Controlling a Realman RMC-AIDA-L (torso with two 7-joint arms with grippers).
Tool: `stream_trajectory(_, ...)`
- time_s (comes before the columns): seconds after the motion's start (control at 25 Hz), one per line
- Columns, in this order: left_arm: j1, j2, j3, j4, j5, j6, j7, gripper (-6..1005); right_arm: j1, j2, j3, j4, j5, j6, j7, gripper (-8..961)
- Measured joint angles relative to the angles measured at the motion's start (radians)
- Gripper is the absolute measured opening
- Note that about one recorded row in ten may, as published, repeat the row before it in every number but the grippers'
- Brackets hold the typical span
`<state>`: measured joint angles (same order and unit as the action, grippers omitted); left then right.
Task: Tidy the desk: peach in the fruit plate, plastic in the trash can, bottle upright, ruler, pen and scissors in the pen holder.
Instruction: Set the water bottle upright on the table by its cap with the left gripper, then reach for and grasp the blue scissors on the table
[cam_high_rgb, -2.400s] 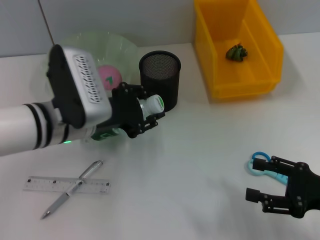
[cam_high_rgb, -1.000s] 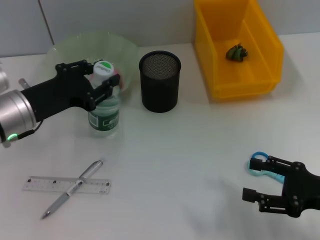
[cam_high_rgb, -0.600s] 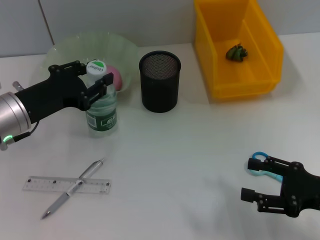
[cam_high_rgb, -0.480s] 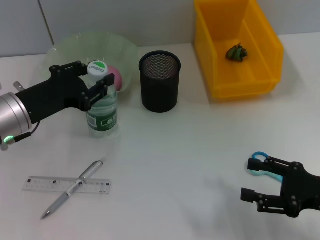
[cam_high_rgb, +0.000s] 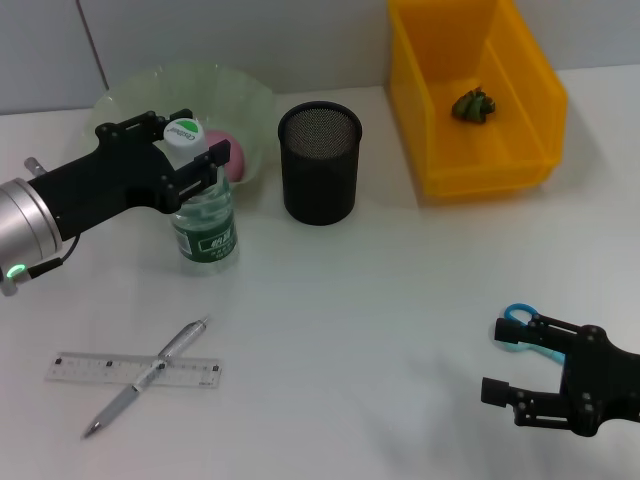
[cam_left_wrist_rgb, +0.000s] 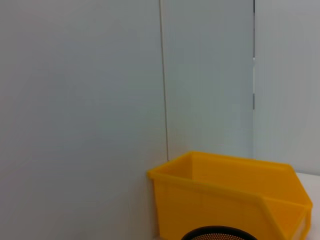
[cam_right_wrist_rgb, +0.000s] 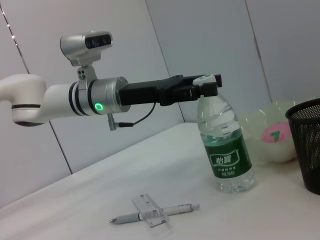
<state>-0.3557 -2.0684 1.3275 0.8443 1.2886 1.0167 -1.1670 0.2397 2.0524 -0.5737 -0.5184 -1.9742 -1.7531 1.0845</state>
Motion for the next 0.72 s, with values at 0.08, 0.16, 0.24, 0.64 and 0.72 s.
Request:
stream_trajectory(0.08,-0.001,0.001,-0.002,0.000,-0.001,0.000,0.000,516,0.001,0.000,0.000,0.000,-0.002,0.000,0.000,776)
stream_trajectory(0.16,-0.002,0.001,-0.005,0.000,-0.002,0.000,0.000,536,0.001,0.000,0.000,0.000,-0.006,0.000,0.000,775)
stream_trajectory(0.24,-0.004,0.002,-0.012,0.000,-0.002,0.005,0.001,555,0.001,0.000,0.000,0.000,-0.009,0.000,0.000,774)
stream_trajectory(0.64,0.006,0.007,-0.057,0.019,0.002,0.076,0.008,681,-0.001,0.000,0.005,0.000,-0.009,-0.001,0.000,769)
stream_trajectory(0.72,0.016,0.007,-0.065,0.029,0.002,0.090,0.010,719,-0.003,0.000,0.009,0.000,-0.009,-0.004,0.000,769)
